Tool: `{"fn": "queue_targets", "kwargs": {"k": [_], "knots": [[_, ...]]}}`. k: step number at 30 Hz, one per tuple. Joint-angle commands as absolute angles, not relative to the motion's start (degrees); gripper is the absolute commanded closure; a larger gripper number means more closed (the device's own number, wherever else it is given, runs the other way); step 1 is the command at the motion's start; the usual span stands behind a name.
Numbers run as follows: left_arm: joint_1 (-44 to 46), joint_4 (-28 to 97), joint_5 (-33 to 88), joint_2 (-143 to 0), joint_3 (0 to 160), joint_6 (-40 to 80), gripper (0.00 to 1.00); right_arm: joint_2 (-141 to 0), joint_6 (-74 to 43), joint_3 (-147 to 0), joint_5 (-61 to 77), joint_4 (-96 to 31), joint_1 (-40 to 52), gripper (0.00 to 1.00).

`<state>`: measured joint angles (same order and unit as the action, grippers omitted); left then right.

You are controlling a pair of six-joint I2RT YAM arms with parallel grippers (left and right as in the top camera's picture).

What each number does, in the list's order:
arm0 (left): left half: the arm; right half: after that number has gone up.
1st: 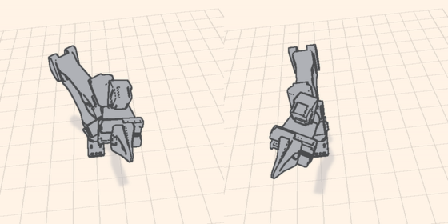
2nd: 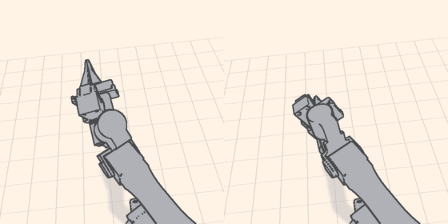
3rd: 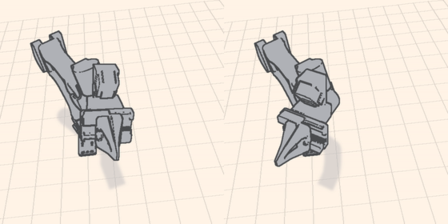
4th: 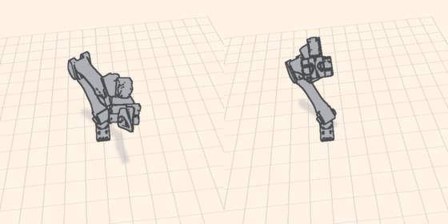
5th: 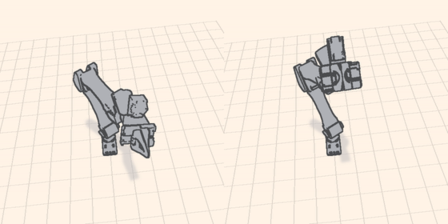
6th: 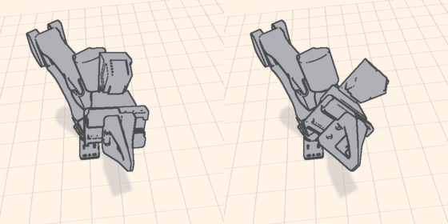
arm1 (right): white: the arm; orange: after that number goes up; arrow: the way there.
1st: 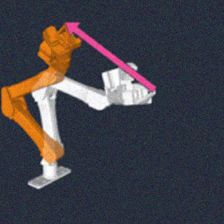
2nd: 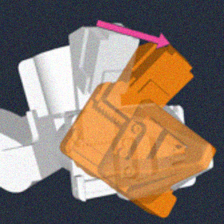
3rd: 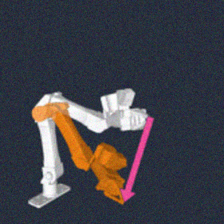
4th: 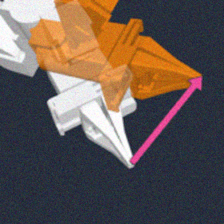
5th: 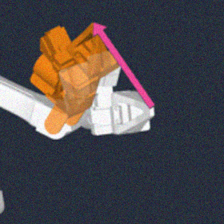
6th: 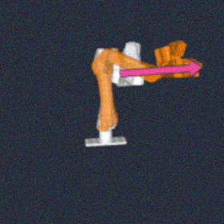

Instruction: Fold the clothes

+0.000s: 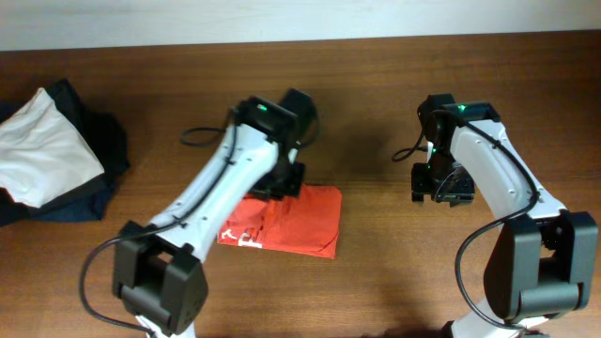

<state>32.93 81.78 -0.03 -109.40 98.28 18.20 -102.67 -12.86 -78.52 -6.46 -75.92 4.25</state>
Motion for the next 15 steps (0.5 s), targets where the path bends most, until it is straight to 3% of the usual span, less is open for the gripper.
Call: {"fn": "queue_targets", "kwargs": {"k": [1,9,15], "knots": [[37.7,81.4,0.3,-114.0,99.0,21.1,0.98,-101.6,-12.4,-78.5,-7.6,-76.2,4.1,0.39],[41.2,78.5,3.7,-116.6,99.1,21.1,0.98,-101.6,-12.3,-78.5,-7.6,-76.3,4.1,0.38],[39.6,88.0,-2.7,-116.6,106.0,21.0,0.99,-101.6,-12.3,-78.5,-7.3,-76.3,4.1,0.35]]}}
